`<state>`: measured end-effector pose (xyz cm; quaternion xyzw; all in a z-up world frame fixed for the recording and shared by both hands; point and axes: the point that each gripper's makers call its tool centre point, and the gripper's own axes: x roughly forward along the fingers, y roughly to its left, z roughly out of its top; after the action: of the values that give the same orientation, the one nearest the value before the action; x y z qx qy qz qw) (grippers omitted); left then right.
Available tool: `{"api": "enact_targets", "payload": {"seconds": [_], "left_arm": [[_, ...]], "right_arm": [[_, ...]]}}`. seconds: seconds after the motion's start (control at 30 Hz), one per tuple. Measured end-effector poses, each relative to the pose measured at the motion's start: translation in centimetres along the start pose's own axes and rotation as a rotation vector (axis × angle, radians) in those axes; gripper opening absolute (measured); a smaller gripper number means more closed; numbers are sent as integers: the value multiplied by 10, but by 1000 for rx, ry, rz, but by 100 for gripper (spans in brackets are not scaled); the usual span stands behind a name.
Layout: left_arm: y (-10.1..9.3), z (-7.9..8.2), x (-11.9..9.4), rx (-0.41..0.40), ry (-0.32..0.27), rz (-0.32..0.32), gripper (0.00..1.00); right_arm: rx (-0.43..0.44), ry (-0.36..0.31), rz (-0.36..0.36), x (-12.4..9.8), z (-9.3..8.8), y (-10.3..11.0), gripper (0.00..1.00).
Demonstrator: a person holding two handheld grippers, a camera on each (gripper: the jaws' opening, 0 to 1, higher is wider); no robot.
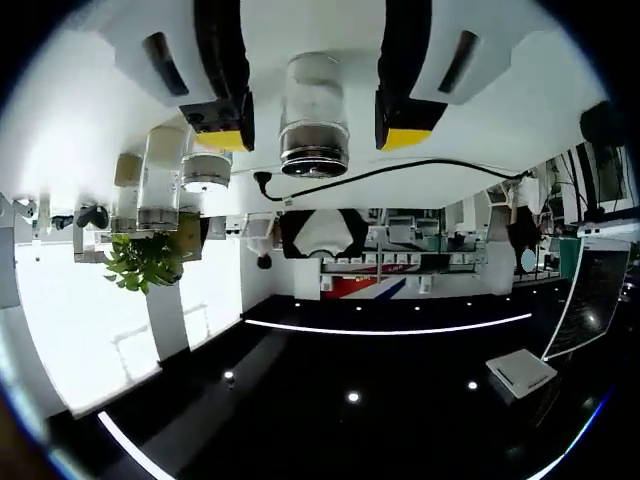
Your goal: Rotate the seasoning bottle until the label or dispensing opening points toward the visible target arrow and the bottle remains upright within the marked orientation range
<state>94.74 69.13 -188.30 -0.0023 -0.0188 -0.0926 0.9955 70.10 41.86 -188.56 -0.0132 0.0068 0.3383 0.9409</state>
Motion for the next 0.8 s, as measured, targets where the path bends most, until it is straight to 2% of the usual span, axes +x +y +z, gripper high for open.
{"api": "enact_targets", "payload": {"seconds": [0.2,0.37,0.5,0.57,0.67,0.8], "left_arm": [[-2,1,7,6,-7,-12,44],[1,-4,12,20,13,-3,40],[1,-4,13,-5,-11,-20,39],[-4,-4,15,-12,-15,-49,35],[-3,-4,18,-13,-4,-48,35],[-4,-4,19,-4,7,-55,34]], "right_arm": [[4,-3,-2,-1,1,-2,90],[10,-3,-5,-1,0,-4,90],[3,-1,-2,-1,-2,-5,90],[8,-1,-4,-2,-2,-6,90],[22,-42,18,-3,4,-3,89],[14,-57,30,-3,8,2,89]]}}
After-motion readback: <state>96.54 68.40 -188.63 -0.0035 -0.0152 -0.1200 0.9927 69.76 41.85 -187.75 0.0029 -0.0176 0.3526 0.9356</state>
